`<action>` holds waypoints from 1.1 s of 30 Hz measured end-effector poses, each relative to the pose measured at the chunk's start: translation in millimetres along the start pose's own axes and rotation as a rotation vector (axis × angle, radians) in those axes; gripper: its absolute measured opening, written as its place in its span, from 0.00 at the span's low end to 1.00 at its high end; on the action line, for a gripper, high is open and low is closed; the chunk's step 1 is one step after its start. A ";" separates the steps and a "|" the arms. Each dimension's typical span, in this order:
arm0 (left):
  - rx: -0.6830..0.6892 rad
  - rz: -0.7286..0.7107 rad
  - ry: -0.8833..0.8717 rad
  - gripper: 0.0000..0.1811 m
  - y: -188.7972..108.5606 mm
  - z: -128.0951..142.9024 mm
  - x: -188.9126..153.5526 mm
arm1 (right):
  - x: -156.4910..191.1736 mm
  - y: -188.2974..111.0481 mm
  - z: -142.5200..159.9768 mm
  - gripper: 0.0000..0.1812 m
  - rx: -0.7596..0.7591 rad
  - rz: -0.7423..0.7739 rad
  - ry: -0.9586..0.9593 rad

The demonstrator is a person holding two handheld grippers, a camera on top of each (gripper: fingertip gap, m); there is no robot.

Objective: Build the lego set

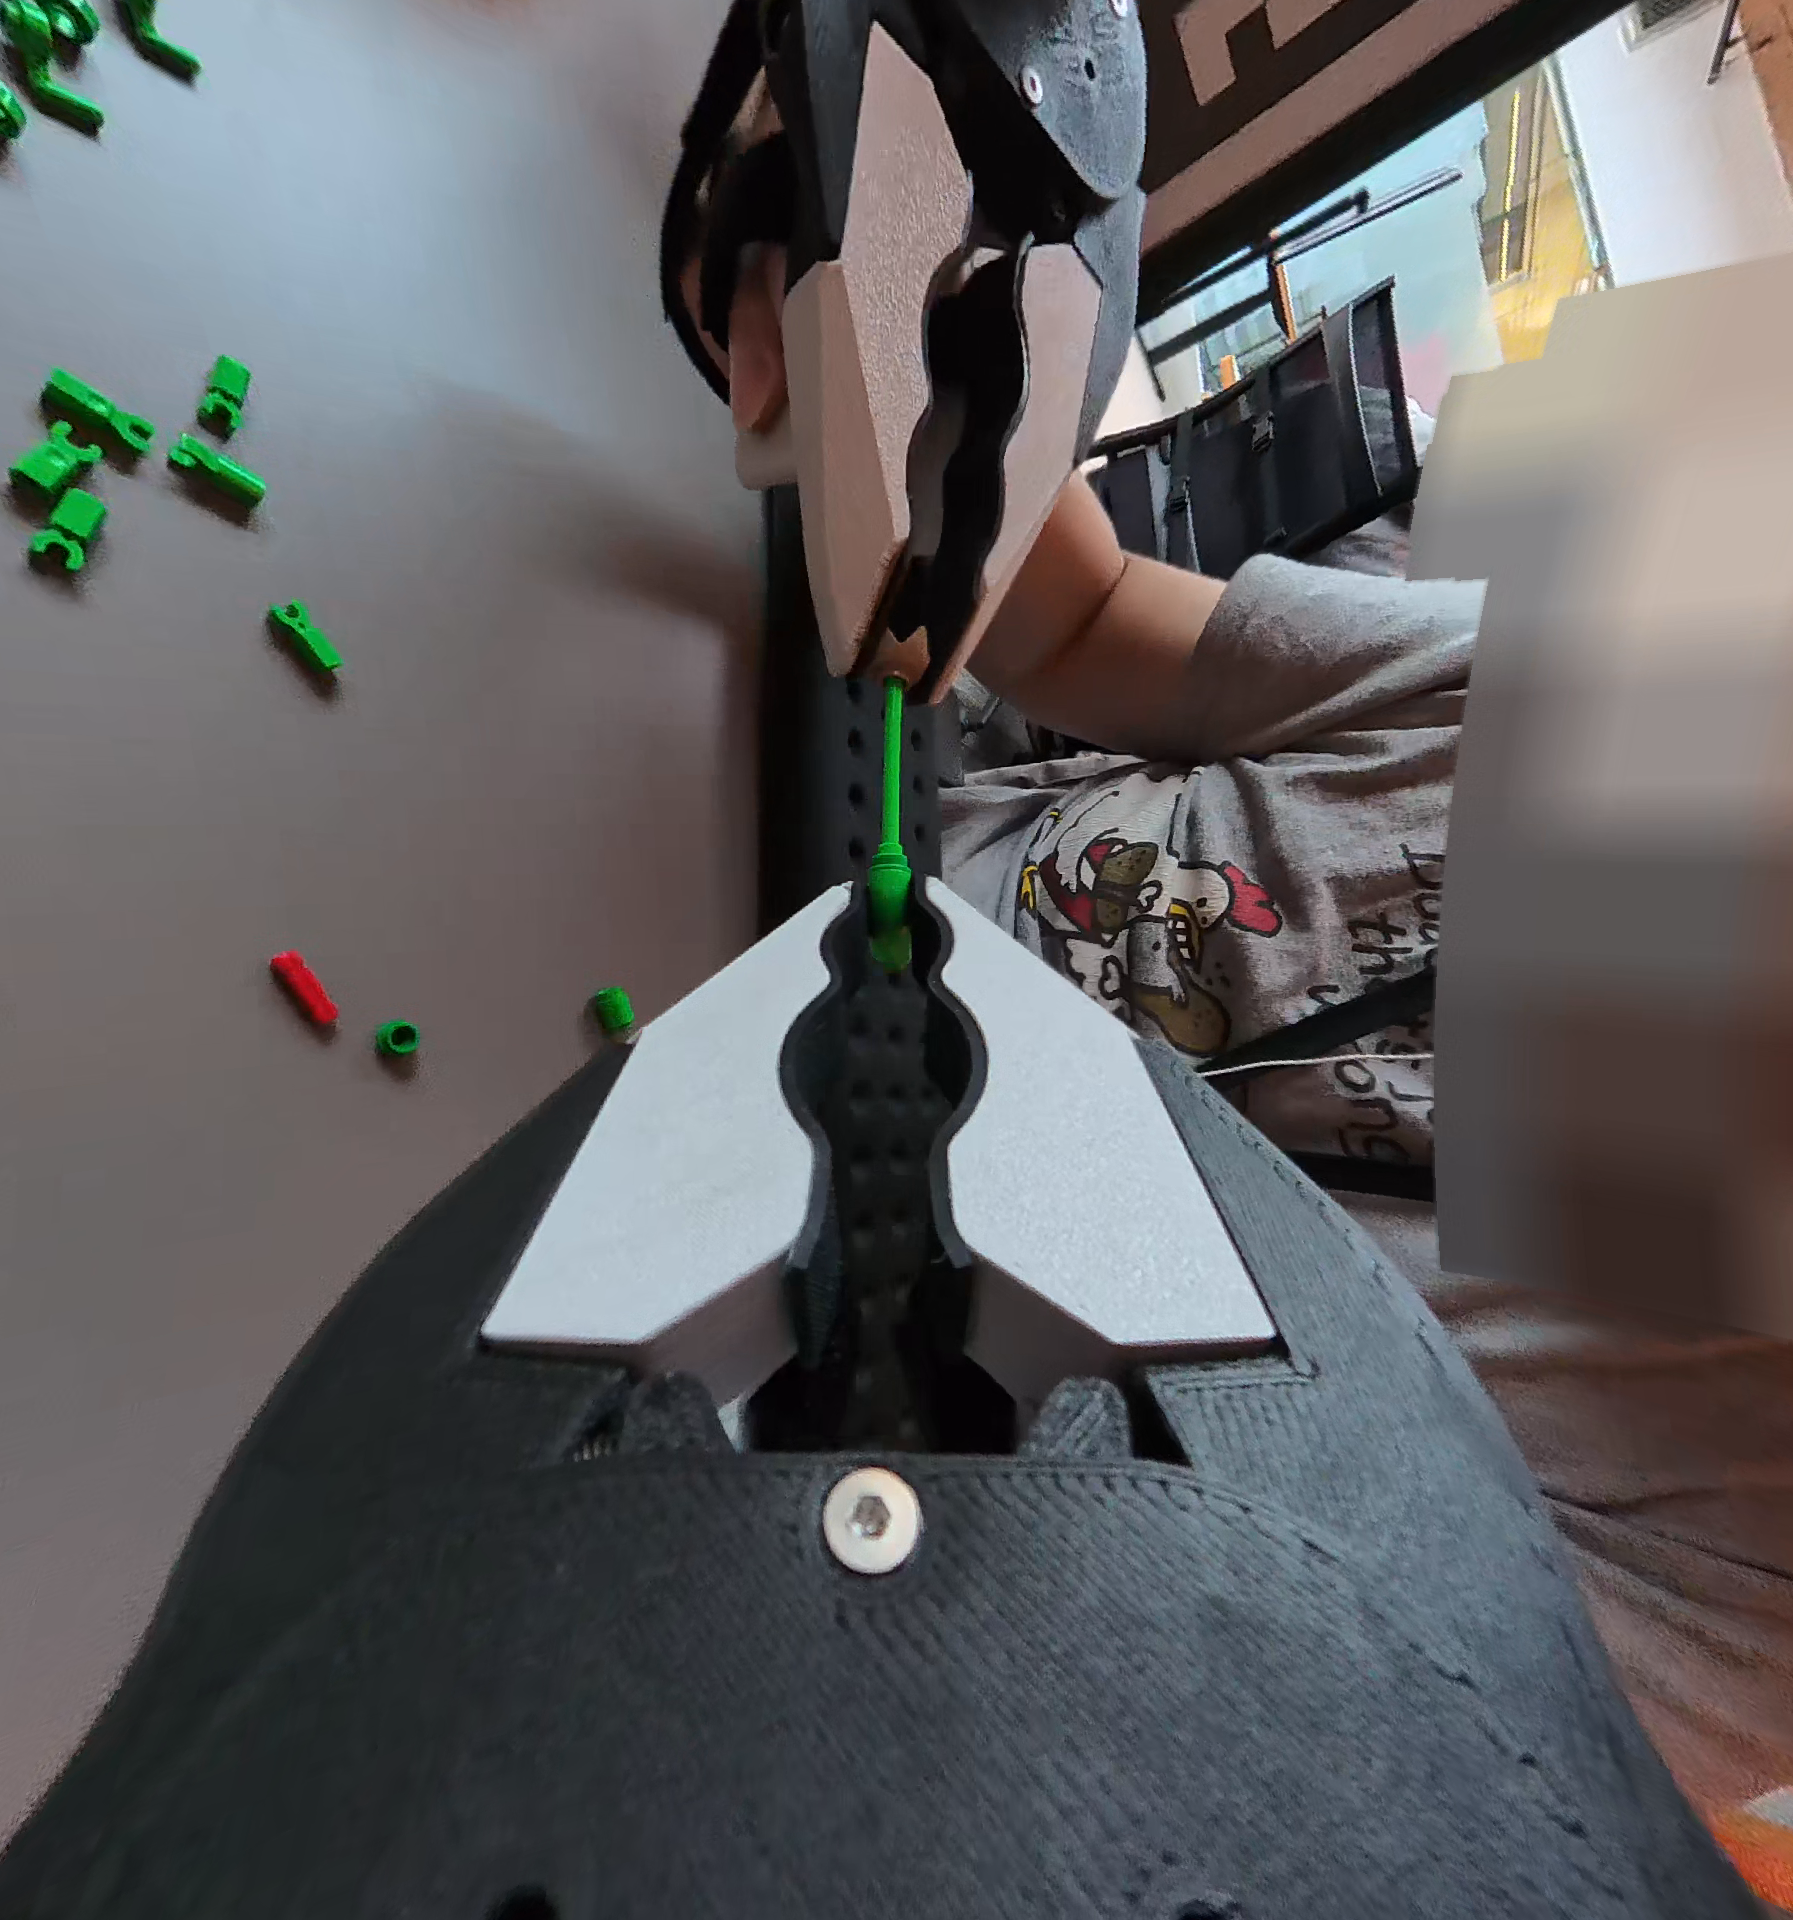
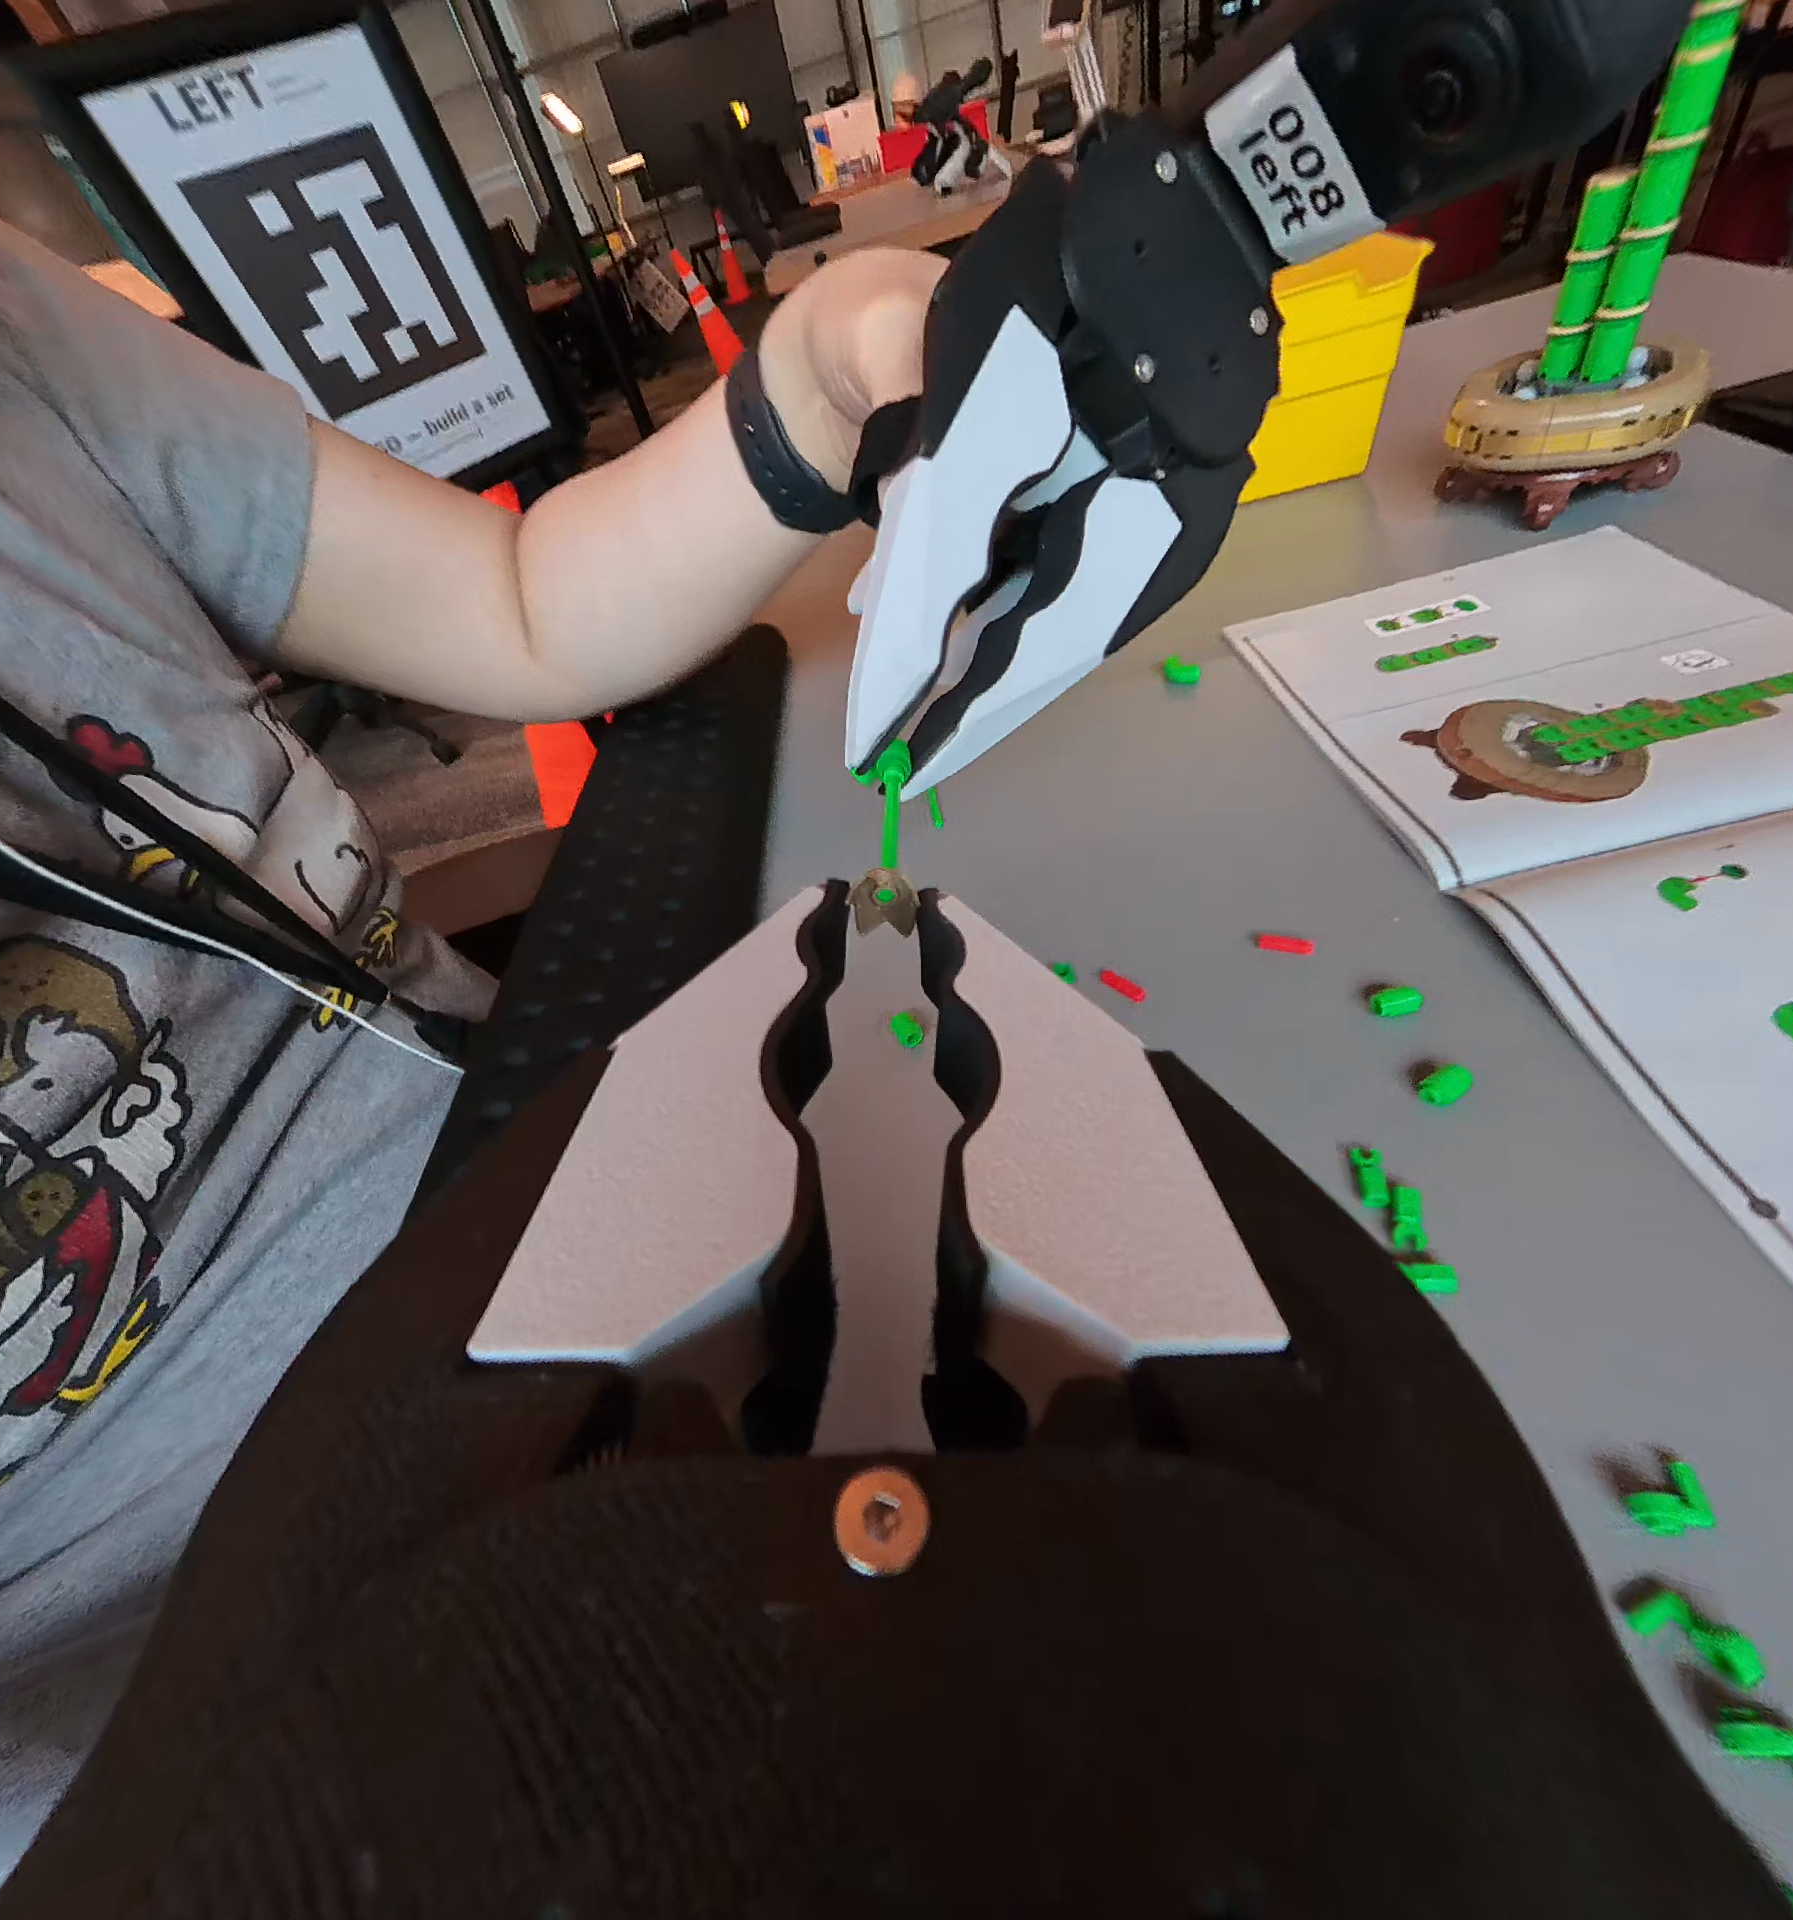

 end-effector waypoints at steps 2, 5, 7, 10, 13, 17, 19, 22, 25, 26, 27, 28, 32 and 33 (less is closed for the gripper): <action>-0.024 0.003 -0.001 0.03 1.6 7.1 0.9 | 5.3 4.0 2.0 0.06 0.016 0.014 -0.011; -0.067 0.051 -0.006 0.03 -1.4 10.3 4.4 | 2.5 6.7 -1.1 0.06 0.011 -0.004 -0.006; -0.069 0.049 -0.014 0.03 -4.3 10.0 8.5 | -5.4 9.3 -1.8 0.06 0.034 -0.034 -0.002; -0.072 0.058 -0.003 0.03 -9.3 10.4 12.7 | -14.7 14.0 -1.2 0.06 0.026 -0.081 0.013; -0.089 0.108 -0.011 0.03 -8.8 14.5 18.4 | -16.1 16.8 2.4 0.06 -0.022 -0.100 0.035; -0.078 0.119 -0.054 0.03 0.2 29.9 33.0 | -9.8 27.5 18.4 0.06 -0.008 -0.088 0.090; -0.077 0.142 -0.060 0.03 5.6 38.9 35.4 | 0.1 31.1 24.7 0.06 0.011 -0.073 0.102; -0.048 0.166 -0.064 0.03 11.8 52.0 39.4 | 12.3 39.1 28.9 0.06 0.026 -0.054 0.079; -0.063 0.195 -0.077 0.03 11.2 53.4 45.7 | 12.1 42.1 33.0 0.06 0.021 -0.036 0.093; -0.066 0.204 -0.086 0.03 11.4 52.8 47.6 | 10.4 41.8 34.1 0.06 0.007 -0.033 0.100; -0.060 0.208 -0.095 0.03 12.4 52.7 49.5 | 9.3 41.8 35.8 0.06 -0.001 -0.037 0.111; -0.053 0.213 -0.096 0.03 13.5 52.8 49.9 | 9.1 41.9 36.4 0.06 0.000 -0.053 0.127; -0.058 0.229 -0.087 0.03 14.6 52.2 48.8 | 5.3 40.5 37.0 0.06 -0.026 -0.098 0.198; -0.062 0.231 -0.093 0.03 13.8 52.1 50.0 | 4.3 40.9 37.9 0.06 -0.021 -0.104 0.214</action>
Point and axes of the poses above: each gripper's, where its closed fingertips meet, y out along the fingers, z out of its underside, x = y × z across the jaws, the point moved 6 cm from there along -y, back along the fingers, and after that the axes turned 11 degrees about -y, right-handed, at the moved point
